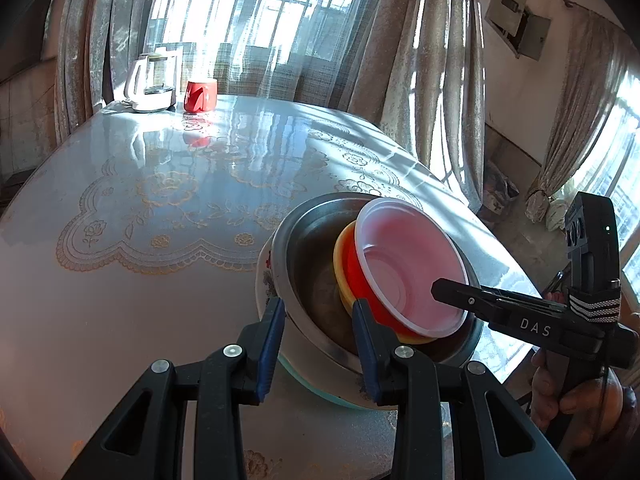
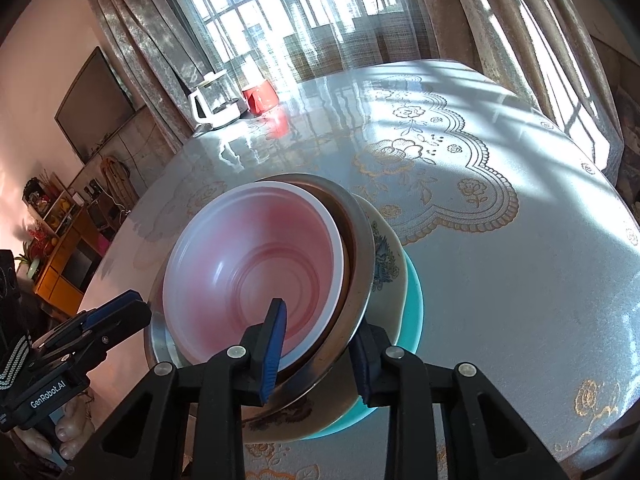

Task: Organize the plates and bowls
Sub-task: 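Lower the steel bowl onto the double-happiness plate and open the left tool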

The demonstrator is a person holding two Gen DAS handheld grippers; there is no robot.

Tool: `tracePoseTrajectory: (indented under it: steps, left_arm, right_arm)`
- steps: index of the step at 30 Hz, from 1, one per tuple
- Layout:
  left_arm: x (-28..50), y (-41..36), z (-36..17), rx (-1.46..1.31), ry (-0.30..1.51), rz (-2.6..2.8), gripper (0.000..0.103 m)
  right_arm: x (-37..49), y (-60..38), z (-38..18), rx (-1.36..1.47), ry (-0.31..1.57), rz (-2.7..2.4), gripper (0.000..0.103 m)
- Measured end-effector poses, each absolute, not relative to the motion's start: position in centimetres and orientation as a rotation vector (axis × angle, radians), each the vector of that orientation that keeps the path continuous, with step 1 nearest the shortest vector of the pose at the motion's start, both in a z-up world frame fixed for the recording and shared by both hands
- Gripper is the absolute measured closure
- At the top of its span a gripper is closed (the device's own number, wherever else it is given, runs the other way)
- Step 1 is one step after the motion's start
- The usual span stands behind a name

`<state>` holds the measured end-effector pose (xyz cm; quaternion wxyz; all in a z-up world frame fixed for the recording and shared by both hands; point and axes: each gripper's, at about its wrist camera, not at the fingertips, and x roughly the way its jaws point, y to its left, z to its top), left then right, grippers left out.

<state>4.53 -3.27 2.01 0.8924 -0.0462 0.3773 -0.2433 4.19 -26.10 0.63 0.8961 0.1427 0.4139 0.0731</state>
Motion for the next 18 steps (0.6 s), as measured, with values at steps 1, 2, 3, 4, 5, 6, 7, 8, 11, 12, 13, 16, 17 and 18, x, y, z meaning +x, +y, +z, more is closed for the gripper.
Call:
tracePoseTrajectory:
  steps: [1,2,3,4,5,6,7,8,11,12,13,16,17,18]
  left_arm:
    - [4.46,-3.3,1.97,-0.094,0.783,-0.503,0.068]
    - [4.45,-3.37,1.98,-0.093,0.784,-0.502,0.068]
    - [4.41,-3.36,1.91,-0.091,0.786,-0.501,0.068]
    - [4.37,-3.39,1.88,-0.091,0.787,-0.502,0.068]
    - [4.26,-3.44,1.85,-0.09,0.787,-0.504,0.068]
    - [4.24,-3.48,1.82,-0.088,0.788,-0.504,0.068]
    - [4.23,-3.52,1.8,-0.086,0.789,-0.504,0.068]
    - [4.21,-3.52,1.78,-0.085,0.789,-0.505,0.068]
    - [4.18,-3.6,1.82,-0.083,0.788,-0.501,0.068]
    - [4.15,-3.59,1.84,-0.082,0.787,-0.498,0.067]
    - [4.22,-3.61,1.87,-0.082,0.787,-0.496,0.066]
    - [4.12,-3.55,1.76,-0.085,0.79,-0.488,0.066]
    - [4.13,-3.54,1.71,-0.084,0.792,-0.485,0.066]
    - [4.13,-3.53,1.67,-0.084,0.793,-0.48,0.066]
  right_arm:
    - [4.15,-26.1,0.57,0.296,0.857,0.152,0.075]
    - [4.11,-26.08,0.52,0.297,0.858,0.151,0.076]
    - [4.07,-26.06,0.46,0.296,0.858,0.149,0.077]
    - [4.04,-26.03,0.42,0.294,0.858,0.147,0.078]
    - [4.01,-26.01,0.39,0.295,0.858,0.147,0.078]
    - [3.99,-25.99,0.37,0.295,0.859,0.148,0.078]
    - [3.98,-25.98,0.36,0.294,0.859,0.147,0.078]
    - [3.97,-25.97,0.36,0.294,0.86,0.147,0.078]
    - [3.93,-25.94,0.34,0.292,0.863,0.144,0.078]
    - [3.9,-25.92,0.32,0.292,0.864,0.144,0.078]
    - [3.88,-25.92,0.33,0.292,0.866,0.143,0.078]
    - [3.8,-25.96,0.34,0.298,0.872,0.14,0.078]
    - [3.77,-25.96,0.31,0.301,0.874,0.14,0.078]
    - [3.81,-25.99,0.3,0.303,0.876,0.14,0.078]
